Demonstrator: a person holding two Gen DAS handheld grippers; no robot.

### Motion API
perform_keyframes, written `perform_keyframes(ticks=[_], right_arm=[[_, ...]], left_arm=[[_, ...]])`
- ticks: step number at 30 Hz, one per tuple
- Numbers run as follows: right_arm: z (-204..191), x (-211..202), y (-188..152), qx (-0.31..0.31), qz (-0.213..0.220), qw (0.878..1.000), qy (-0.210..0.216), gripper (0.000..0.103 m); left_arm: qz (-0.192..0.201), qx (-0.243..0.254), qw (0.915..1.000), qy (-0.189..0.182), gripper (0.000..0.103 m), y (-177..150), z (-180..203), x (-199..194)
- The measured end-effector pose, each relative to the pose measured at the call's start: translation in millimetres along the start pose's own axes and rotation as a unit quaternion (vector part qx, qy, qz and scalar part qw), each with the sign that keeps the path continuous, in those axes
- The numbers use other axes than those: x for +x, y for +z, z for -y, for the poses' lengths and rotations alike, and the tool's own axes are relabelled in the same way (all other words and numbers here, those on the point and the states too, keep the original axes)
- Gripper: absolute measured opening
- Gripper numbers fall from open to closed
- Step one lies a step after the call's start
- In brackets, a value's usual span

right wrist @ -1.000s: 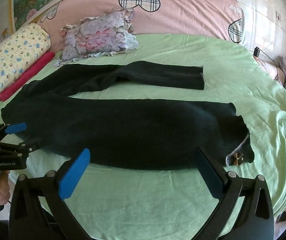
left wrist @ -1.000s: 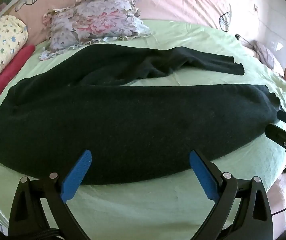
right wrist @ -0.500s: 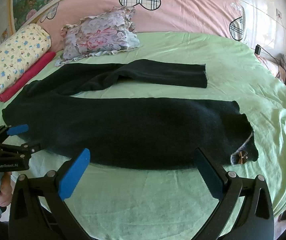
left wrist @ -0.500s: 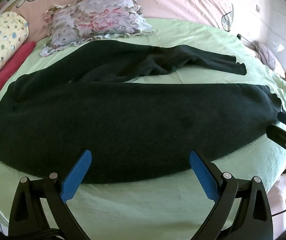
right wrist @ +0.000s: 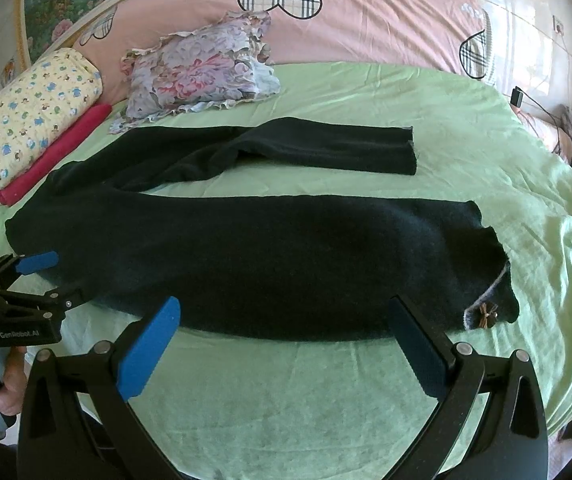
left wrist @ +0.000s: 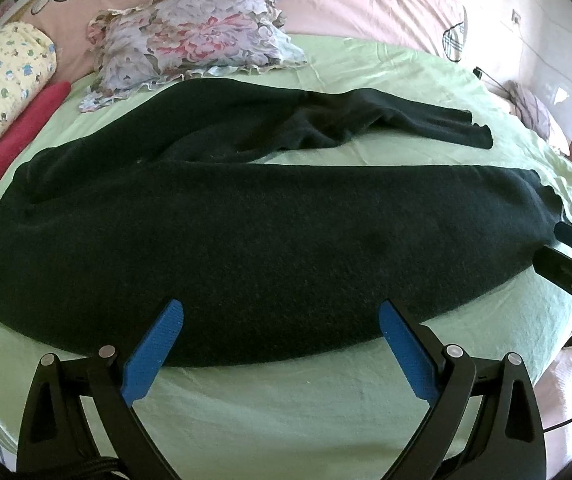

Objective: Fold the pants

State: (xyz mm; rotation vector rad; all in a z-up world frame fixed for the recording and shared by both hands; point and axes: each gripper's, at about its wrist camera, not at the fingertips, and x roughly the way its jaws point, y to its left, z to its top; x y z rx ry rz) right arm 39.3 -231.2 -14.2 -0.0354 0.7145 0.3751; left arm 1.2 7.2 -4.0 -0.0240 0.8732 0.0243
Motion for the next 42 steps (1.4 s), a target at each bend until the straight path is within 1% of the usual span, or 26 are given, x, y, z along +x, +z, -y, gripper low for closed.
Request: perform_keyframes(ticks=[15,22,42], right_arm=[[0.4,-0.2,0.9,-0.001,0.002,1.000,0.000,0.103],[2.1,-1.3,3.3,0.009,0.003,1.000,0.002,0.103],[13.3,4.9,9.4,0.030,-0.009,0.999,0.009,0.103]], left_arm=[[-0.003,-0.003,1.0000,-0.004,0.099,0.0,-0.3,3.4],[-0.003,-0.002,1.0000,-0.007,0.099,1.3,-0.1,3.4],[-0.018,0.001,0.9995,-0.025,0.099,9.2,-1.4,12.2]])
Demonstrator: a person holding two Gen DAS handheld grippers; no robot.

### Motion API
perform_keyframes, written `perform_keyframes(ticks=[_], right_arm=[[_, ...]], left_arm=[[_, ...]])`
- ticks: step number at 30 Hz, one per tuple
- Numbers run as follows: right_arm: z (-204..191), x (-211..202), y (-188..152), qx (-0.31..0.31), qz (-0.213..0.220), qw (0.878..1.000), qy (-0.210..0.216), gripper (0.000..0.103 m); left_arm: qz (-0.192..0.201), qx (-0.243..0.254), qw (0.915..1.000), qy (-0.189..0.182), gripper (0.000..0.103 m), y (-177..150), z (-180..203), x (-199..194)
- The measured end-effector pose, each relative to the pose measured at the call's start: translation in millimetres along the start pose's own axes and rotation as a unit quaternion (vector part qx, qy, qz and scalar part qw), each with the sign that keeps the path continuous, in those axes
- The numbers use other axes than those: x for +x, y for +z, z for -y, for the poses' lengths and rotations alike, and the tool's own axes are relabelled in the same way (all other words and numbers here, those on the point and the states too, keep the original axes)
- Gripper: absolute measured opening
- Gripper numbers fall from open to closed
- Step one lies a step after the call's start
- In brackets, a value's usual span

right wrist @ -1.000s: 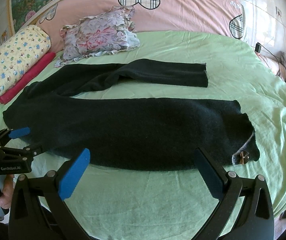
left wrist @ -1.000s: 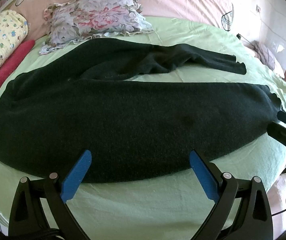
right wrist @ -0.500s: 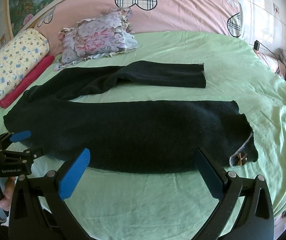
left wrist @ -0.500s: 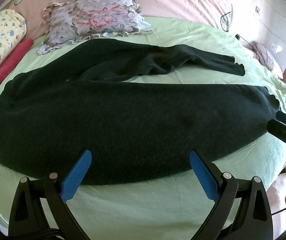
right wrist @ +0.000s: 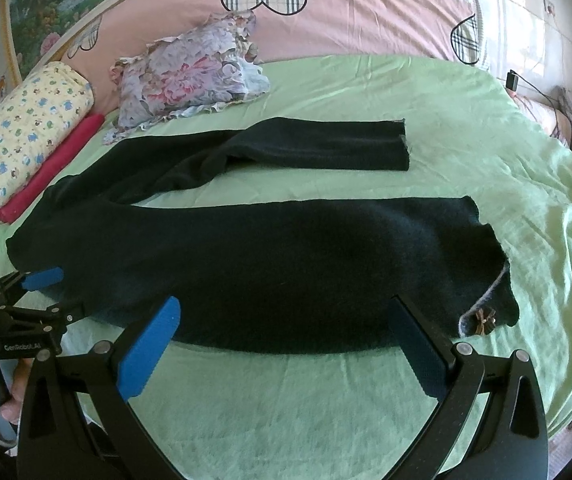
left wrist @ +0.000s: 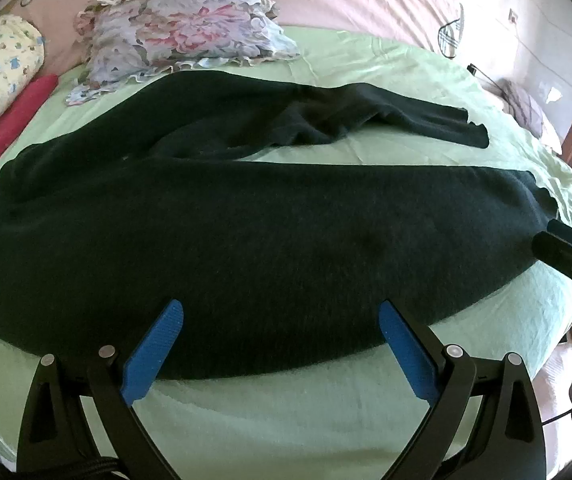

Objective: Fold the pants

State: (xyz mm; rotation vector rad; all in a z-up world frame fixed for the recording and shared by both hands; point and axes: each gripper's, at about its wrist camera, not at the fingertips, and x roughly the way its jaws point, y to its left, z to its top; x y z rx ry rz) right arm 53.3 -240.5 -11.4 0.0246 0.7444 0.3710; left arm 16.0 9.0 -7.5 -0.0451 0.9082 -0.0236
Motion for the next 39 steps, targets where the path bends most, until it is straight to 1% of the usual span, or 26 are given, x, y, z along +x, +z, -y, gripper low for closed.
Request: perform_keyframes(ticks=[6,11,16,22,25,28,31,32,34,37,39], right_arm=[[7.1,1.0,8.0,0.007,0.003,1.000,-0.003,0.103],[16.4,4.7,19.4,0.016,0.005,1.000,-0.002,0.103],[26.3,10.2,36.5,0.025,0.009,1.000,0.003,0.103],[51.9,20.8,67.9,0.050,0.017,0.999,0.007,0.103],[68.2,30.5,86.9,0.062,0.014,0.998,0.002,0.103],[82.4,41.1,104.4,0.072,0.008,0.997,0.005,0.103],[98.4,55.3,124.6,0.085,0.000,0.996,0.011,0.103],[101.8,58.7,128.9,0.087,-0.003,0.996,0.010,0.103],[109.5,69.5,140.3,0.090,-0.009,0.996,0.015,0.103],[120.1,88.1,155.6,0.089,-0.026,0.996,0.014,0.103],[128.2,100.9,164.7,0.090,-0.038,0.995,0.010,0.103]], left_arm=[[0.003,0.000,0.9999,-0.015,0.099,11.4,-3.2,1.8],[0.014,0.015,0.9997,-0.014,0.099,29.3,-3.3,0.7],[0.020,0.025,0.9993,-0.022,0.099,54.7,-7.2,1.7],[0.019,0.040,0.9984,-0.035,0.099,94.5,-13.3,12.5],[0.016,0.049,0.9978,-0.042,0.099,116.8,-15.0,21.4],[0.021,0.058,0.9974,-0.038,0.099,140.4,-16.1,30.5],[0.022,0.077,0.9961,-0.036,0.099,166.0,-14.3,43.2],[0.021,0.085,0.9953,-0.042,0.099,176.6,-13.3,49.5],[0.015,0.098,0.9940,-0.047,0.099,189.3,-11.2,60.2],[0.007,0.124,0.9914,-0.040,0.099,208.3,-6.5,81.1],[-0.007,0.142,0.9890,-0.043,0.099,219.0,-4.5,97.6]])
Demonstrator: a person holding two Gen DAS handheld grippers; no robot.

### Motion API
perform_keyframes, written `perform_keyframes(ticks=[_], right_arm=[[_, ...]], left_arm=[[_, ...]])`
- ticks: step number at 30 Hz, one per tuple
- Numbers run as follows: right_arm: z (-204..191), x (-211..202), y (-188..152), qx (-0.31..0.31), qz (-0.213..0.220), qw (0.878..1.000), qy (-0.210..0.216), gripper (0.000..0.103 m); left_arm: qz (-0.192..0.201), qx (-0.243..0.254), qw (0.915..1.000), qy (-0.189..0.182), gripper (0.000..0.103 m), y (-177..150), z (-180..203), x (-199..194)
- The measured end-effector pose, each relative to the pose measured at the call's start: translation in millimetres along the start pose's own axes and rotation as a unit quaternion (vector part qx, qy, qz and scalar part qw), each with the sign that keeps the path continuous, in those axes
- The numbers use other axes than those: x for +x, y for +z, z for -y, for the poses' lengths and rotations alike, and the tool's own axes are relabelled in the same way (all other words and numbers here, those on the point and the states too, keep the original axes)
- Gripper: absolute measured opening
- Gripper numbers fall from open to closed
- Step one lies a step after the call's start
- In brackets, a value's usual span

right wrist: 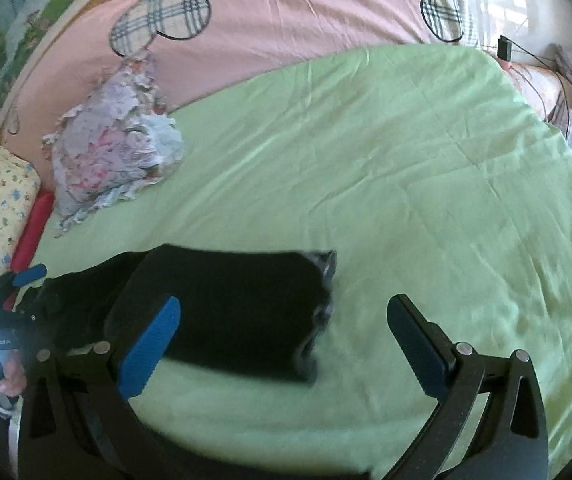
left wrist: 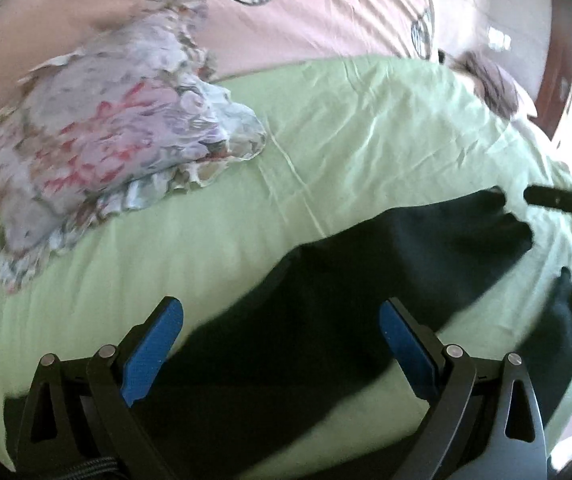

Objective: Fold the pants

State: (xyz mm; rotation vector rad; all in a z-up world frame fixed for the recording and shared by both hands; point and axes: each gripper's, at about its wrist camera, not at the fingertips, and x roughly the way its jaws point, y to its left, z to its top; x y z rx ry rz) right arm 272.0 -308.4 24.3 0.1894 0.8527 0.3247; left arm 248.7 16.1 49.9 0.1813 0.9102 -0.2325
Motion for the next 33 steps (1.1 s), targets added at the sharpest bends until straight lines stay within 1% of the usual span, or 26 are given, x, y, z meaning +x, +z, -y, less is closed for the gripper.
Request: perform_keyframes(ticks=[2,3,4,5,7,9,11,12,13,14,15,16,17,18,19,20,23,25,28,33], right_arm=[[6.8,10.6,8.8,0.003,-0.012,1.000,0.005,0.102],[8.4,14.4,11.2,0.003,-0.017,1.000,0.004,0.099],[10.4,20.1,14.1,0.002,-0.025,1.000,0.002,0.094],[12.4,26.6,16.7,-0.001,-0.034,0.999,0.002,0.091],[15.8,37.8,19.1,-0.005,-0.050,0.999,0.003,0.082],[18.7,47.5,19.9,-0.006,-0.064,0.998,0.000,0.080],[21.4,57.4,20.5,-0.005,-0.075,0.997,-0.002,0.074],[20.9,60.6,20.4,-0.009,-0.078,0.997,-0.005,0.069],[19.7,61.7,20.9,-0.013,-0.077,0.997,-0.006,0.068],[18.2,62.1,21.2,-0.018,-0.076,0.997,-0.004,0.060],[17.2,62.7,21.7,-0.021,-0.076,0.997,-0.001,0.044],[16.3,63.0,22.0,-0.022,-0.078,0.997,0.005,0.033],[16.0,63.1,22.5,-0.021,-0.079,0.997,0.009,0.017],[16.3,61.2,23.3,-0.019,-0.077,0.997,0.020,0.011],[15.3,58.5,24.0,-0.019,-0.072,0.997,0.027,0.009],[14.6,54.9,24.7,-0.023,-0.068,0.997,0.030,0.009],[10.1,36.7,30.1,-0.044,-0.050,0.997,0.044,0.008],[8.5,24.5,33.8,-0.059,-0.038,0.997,0.044,0.008],[10.2,3.2,38.9,-0.078,-0.018,0.995,0.052,0.008],[15.9,-23.0,37.8,-0.102,0.006,0.992,0.078,0.008]], left_arm=[[-0.012,0.012,0.9998,-0.003,0.099,8.5,-3.9,16.1],[-0.019,0.016,0.9997,-0.008,0.099,11.0,-5.4,22.6],[-0.025,0.017,0.9995,-0.012,0.099,13.6,-7.5,29.2],[-0.032,0.018,0.9992,-0.017,0.099,16.0,-10.6,38.4],[-0.054,0.016,0.9979,-0.033,0.099,18.7,-16.0,54.8],[-0.071,0.016,0.9965,-0.041,0.098,21.1,-18.2,68.9],[-0.094,0.016,0.9941,-0.051,0.091,21.0,-18.5,83.4],[-0.106,0.016,0.9926,-0.057,0.091,21.3,-18.6,90.2],[-0.117,0.016,0.9912,-0.061,0.086,22.0,-18.8,96.5],[-0.126,0.013,0.9896,-0.068,0.078,21.6,-19.1,102.8],[-0.129,0.010,0.9886,-0.078,0.073,21.3,-19.4,104.4],[-0.127,0.006,0.9877,-0.090,0.054,20.6,-19.1,102.9],[-0.125,0.003,0.9862,-0.108,0.027,21.2,-18.7,99.1],[-0.125,0.004,0.9863,-0.108,0.018,21.4,-17.2,95.8],[-0.121,0.007,0.9873,-0.103,0.008,21.1,-16.0,91.1],[-0.109,0.014,0.9889,-0.100,0.005,20.0,-13.9,81.7],[-0.085,0.023,0.9904,-0.107,0.004,14.4,-6.7,53.2],[-0.070,0.025,0.9908,-0.113,0.004,10.5,-2.2,34.7],[-0.048,0.024,0.9915,-0.119,0.004,-3.7,6.1,1.9],[-0.032,0.021,0.9908,-0.130,0.004,-25.4,24.0,-35.6]])
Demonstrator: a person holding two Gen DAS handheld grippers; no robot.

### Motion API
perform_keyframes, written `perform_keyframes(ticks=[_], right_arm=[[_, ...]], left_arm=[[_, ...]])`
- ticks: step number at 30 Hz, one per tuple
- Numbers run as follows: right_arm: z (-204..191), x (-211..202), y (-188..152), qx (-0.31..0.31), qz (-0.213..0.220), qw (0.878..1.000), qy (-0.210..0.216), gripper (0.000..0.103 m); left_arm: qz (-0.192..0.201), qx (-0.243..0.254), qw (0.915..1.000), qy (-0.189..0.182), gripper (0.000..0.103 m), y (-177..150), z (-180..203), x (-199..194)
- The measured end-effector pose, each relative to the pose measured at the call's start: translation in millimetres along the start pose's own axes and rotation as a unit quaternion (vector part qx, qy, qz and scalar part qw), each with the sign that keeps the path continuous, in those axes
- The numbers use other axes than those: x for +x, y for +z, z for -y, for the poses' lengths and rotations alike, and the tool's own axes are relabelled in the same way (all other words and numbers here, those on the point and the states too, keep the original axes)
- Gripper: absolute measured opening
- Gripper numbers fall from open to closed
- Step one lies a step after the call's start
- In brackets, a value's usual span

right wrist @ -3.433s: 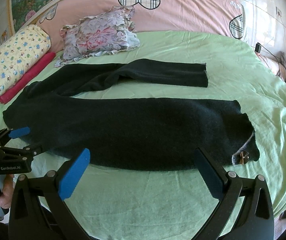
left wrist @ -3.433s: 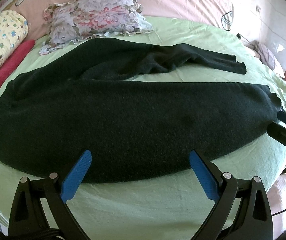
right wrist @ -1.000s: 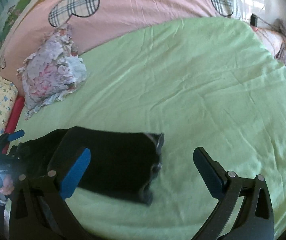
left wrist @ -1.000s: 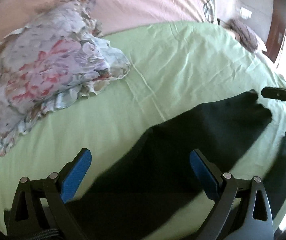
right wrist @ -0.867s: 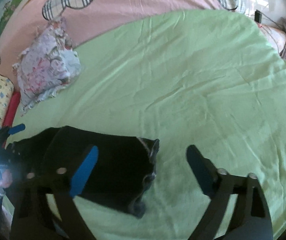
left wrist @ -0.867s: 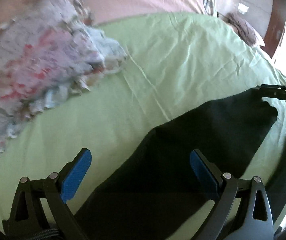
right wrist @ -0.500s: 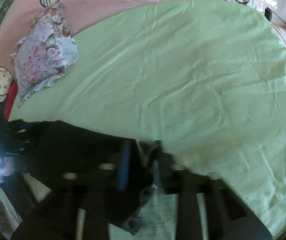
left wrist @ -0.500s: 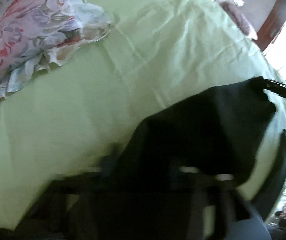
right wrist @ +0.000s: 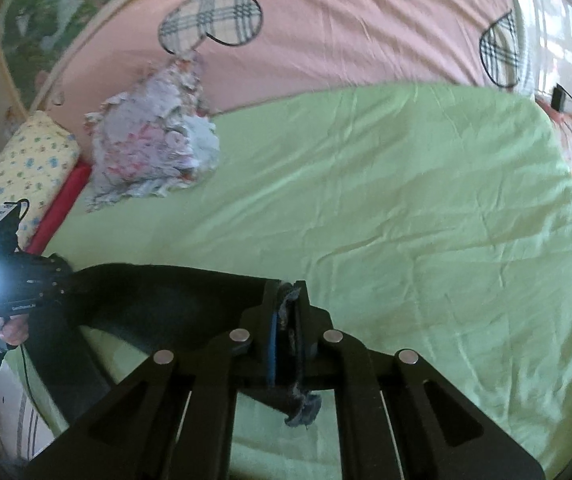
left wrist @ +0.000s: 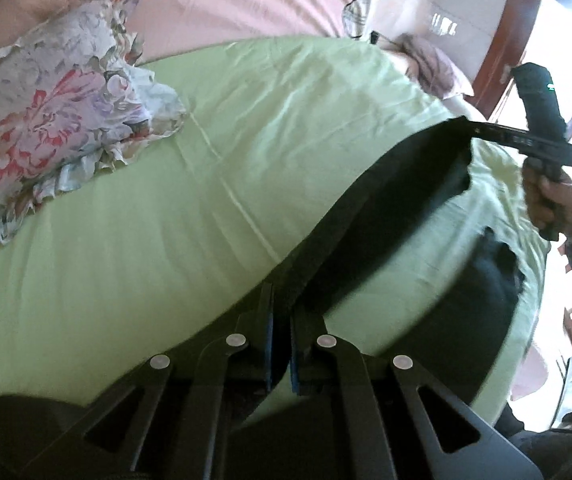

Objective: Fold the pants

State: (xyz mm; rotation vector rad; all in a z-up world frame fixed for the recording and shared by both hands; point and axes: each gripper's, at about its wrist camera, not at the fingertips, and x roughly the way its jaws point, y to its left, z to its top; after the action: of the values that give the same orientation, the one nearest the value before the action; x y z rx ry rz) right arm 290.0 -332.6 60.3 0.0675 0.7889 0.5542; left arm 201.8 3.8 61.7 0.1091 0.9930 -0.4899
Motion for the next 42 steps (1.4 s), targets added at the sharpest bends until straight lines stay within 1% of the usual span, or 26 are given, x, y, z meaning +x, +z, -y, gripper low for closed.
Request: perform_keyframes(ticks=[3,5,7,9,12,14,16,19,24,29,31,33,37,39,42], right_arm=[[-0.9,-13.6,-8.6,-0.019,0.008,1.000,0.023,0.008],[-2.5,-21.8,-15.4,-0.027,0.010,0.999,0.034,0.007],[-5.3,-30.0,-24.5,-0.039,0.008,0.998,0.047,0.007],[-8.0,-40.2,-35.1,-0.051,0.006,0.997,0.062,0.007],[-13.2,-55.9,-53.1,-0.072,-0.001,0.995,0.075,0.007],[-17.8,-62.7,-66.5,-0.089,-0.015,0.993,0.080,0.007],[-22.8,-66.8,-81.0,-0.107,-0.036,0.990,0.080,0.007],[-30.2,-73.0,-98.3,-0.125,-0.056,0.988,0.077,0.007],[-36.7,-86.2,-119.4,-0.139,-0.064,0.986,0.074,0.007],[-40.9,-92.4,-132.9,-0.149,-0.071,0.985,0.057,0.007],[-42.8,-96.4,-135.4,-0.148,-0.068,0.985,0.057,0.007],[-44.3,-95.9,-138.3,-0.154,-0.072,0.984,0.048,0.007],[-41.9,-81.7,-153.9,-0.158,-0.105,0.981,0.033,0.007],[-38.3,-77.6,-159.2,-0.153,-0.113,0.981,0.030,0.007],[-29.9,-75.0,-161.9,-0.131,-0.113,0.984,0.032,0.007]], left_arm=[[0.002,0.003,1.0000,-0.008,0.004,-17.2,17.1,-12.0],[0.001,0.005,1.0000,-0.007,0.004,-33.2,31.0,-14.7],[0.001,0.005,1.0000,-0.009,0.004,-45.2,36.9,-18.0],[0.001,-0.003,0.9998,-0.018,0.004,-59.3,44.0,-23.2],[0.000,-0.009,0.9996,-0.026,0.004,-75.4,52.6,-25.8],[-0.002,-0.011,0.9997,-0.024,0.004,-86.5,58.4,-26.3],[-0.004,-0.015,0.9995,-0.026,0.004,-94.0,60.8,-26.1],[-0.004,-0.020,0.9994,-0.028,0.004,-104.8,63.5,-27.2],[0.002,-0.018,0.9994,-0.030,0.004,-115.3,68.6,-35.5],[0.010,0.002,0.9997,-0.024,0.004,-123.5,77.8,-42.9],[0.008,0.002,0.9996,-0.028,0.004,-128.2,79.2,-39.7],[0.000,0.002,0.9996,-0.029,0.004,-133.1,80.7,-33.9],[-0.012,0.012,0.9996,-0.024,0.004,-144.3,86.5,-20.6],[-0.012,0.016,0.9995,-0.023,0.004,-147.8,86.9,-16.3],[-0.020,0.013,0.9993,-0.030,0.006,-150.6,83.9,-9.4]])
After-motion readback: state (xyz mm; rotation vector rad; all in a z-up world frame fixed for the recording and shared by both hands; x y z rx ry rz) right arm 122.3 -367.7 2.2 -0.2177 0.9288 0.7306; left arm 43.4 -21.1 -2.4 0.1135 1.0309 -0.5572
